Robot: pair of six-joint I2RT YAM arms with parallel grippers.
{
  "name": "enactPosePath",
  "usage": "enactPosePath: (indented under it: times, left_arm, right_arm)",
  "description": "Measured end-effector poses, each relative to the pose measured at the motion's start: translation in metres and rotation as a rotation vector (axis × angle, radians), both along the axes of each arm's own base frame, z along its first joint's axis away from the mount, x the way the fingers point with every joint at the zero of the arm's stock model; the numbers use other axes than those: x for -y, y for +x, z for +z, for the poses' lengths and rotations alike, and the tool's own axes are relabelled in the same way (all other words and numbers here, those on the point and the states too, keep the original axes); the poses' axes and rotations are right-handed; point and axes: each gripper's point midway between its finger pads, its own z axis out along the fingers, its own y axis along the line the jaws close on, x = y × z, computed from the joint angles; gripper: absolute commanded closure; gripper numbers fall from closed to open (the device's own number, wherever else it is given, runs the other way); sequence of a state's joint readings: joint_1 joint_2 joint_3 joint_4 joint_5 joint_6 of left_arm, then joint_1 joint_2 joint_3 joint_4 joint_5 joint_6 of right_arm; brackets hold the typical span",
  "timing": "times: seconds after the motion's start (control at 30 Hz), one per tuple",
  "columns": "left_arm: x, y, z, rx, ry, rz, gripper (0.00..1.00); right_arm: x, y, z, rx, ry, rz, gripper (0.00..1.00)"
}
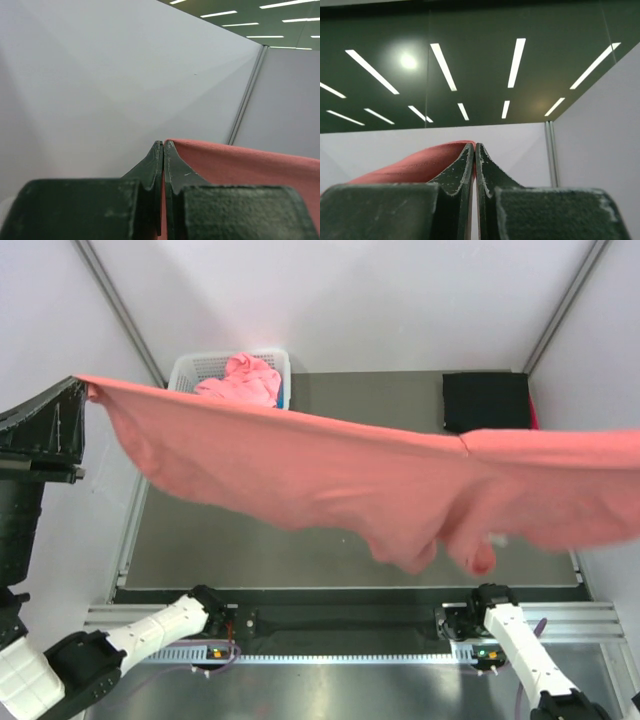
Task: Fold and stack the t-shirts
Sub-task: Flatten the tshirt out
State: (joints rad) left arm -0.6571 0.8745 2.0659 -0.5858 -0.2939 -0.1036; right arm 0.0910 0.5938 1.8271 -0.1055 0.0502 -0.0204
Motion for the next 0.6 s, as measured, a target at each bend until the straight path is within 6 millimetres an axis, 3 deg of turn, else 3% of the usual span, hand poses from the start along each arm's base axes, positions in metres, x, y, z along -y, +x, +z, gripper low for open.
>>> enactPosePath:
  times: [0.1, 0.2, 0.3, 0.37, 0.47, 0.53, 0.6]
  left_arm:
    - [0.003, -0.003, 0.001, 0.005, 0.003, -0.025, 1.0]
    - [0.011, 0.007, -0.003, -0.02, 0.032, -0.022, 1.0]
    - [0.023, 0.033, -0.02, -0.08, 0.085, 0.019, 1.0]
    - [0.036, 0.063, -0.049, -0.158, 0.144, 0.066, 1.0]
    - [0.062, 0.117, -0.112, -0.314, 0.271, 0.14, 1.0]
    - [0.079, 0.151, -0.164, -0.425, 0.373, 0.184, 1.0]
    - [0.091, 0.183, -0.222, -0.531, 0.475, 0.23, 1.0]
  right_arm:
    - [-0.002, -0.009, 0.003, 0.025, -0.01, 0.012, 1.0]
    - [-0.004, -0.007, 0.008, 0.012, -0.03, 0.003, 1.0]
    - [-0.006, 0.017, 0.014, -0.022, -0.062, -0.022, 1.0]
    - [-0.009, 0.051, 0.007, -0.085, -0.094, -0.042, 1.0]
    - [-0.021, 0.133, -0.025, -0.232, -0.166, -0.064, 1.0]
    - [-0.034, 0.206, -0.066, -0.373, -0.224, -0.054, 1.0]
    - [-0.049, 0.285, -0.126, -0.534, -0.282, -0.02, 1.0]
